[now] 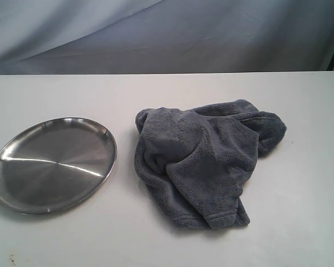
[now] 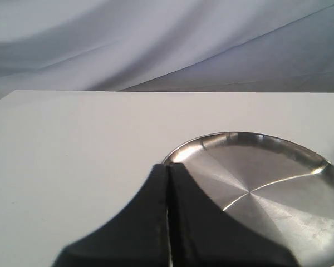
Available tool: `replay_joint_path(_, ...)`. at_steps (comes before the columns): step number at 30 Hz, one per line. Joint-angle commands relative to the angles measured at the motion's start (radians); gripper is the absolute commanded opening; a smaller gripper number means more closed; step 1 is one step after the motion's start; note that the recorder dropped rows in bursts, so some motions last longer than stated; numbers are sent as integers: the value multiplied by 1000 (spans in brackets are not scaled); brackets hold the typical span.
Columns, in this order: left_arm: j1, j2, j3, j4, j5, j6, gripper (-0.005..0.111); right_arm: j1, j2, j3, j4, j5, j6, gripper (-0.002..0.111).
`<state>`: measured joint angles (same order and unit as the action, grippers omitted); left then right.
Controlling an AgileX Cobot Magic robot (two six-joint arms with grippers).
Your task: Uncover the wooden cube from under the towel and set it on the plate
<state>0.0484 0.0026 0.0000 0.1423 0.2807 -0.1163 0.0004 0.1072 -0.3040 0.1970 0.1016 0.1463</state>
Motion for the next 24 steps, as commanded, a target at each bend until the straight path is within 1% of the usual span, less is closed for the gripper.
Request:
replay_joint_path(1,4,-3,0,1,-14,-6,0,5,206,-177,211,243,-280,0)
replay_joint_path(2,4,-3,0,1,-14,-6,0,17,320,-254,457,359,-587,0)
replay_joint_path(3,4,-3,0,1,-14,-6,0,23,365,-289,551,412,-734,0)
replay_joint_path(4,4,-3,0,1,-14,-6,0,32,476,-346,704,534,-908,0)
replay_joint_path(5,4,-3,0,1,-14,-6,0,37,528,-364,733,565,-933,0)
replay_joint_path(6,4,-3,0,1,-14,-6,0,49,623,-398,722,600,-938,0)
replay_joint_path(9,4,-3,0,1,-14,-4,0,94,757,-407,655,587,-938,0)
replay_joint_path(12,4,-3,0,1,-14,-4,0,265,889,-407,655,478,-979,0)
replay_joint_path(13,4,-3,0,1,-14,-4,0,352,927,-407,631,403,-985,0)
replay_joint_path(14,4,-3,0,1,-14,-4,0,400,957,-407,613,340,-985,0)
replay_joint_path(15,4,-3,0,1,-14,-4,0,479,1000,-407,614,248,-981,0)
replay_joint_path(17,4,-3,0,1,-14,-6,0,581,1087,-407,609,94,-985,0)
replay_joint_path(20,4,-3,0,1,-14,-6,0,650,1168,-407,587,-40,-985,0)
replay_joint_path(24,4,-3,0,1,-14,-6,0,664,1254,-407,587,-141,-985,0)
